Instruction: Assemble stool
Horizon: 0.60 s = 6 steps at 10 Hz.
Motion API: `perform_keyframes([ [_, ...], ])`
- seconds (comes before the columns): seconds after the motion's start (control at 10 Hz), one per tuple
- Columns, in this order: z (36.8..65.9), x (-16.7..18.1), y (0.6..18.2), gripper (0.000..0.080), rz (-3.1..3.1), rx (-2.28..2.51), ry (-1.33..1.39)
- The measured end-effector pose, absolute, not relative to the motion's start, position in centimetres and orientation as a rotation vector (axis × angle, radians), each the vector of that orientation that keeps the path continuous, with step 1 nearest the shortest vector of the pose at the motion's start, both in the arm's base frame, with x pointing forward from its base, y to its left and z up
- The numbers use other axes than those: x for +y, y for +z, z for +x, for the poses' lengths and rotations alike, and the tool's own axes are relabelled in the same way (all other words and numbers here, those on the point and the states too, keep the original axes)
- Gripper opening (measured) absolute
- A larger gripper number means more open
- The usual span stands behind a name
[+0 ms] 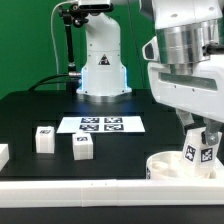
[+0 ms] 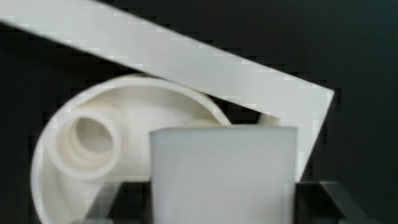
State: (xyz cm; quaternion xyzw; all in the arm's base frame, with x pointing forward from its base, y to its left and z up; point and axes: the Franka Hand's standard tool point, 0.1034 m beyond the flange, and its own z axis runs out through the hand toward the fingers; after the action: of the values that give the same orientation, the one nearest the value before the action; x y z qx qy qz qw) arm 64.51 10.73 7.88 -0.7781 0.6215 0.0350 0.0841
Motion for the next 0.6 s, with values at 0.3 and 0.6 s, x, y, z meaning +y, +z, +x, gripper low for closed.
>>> perform_keyframes([
  [0.3, 64.59, 10.70, 7.91, 0.0341, -2.211, 1.975, 0.128],
  [0.6, 64.57, 10.97, 7.89, 0.0540, -2.142, 2.043, 0.145],
])
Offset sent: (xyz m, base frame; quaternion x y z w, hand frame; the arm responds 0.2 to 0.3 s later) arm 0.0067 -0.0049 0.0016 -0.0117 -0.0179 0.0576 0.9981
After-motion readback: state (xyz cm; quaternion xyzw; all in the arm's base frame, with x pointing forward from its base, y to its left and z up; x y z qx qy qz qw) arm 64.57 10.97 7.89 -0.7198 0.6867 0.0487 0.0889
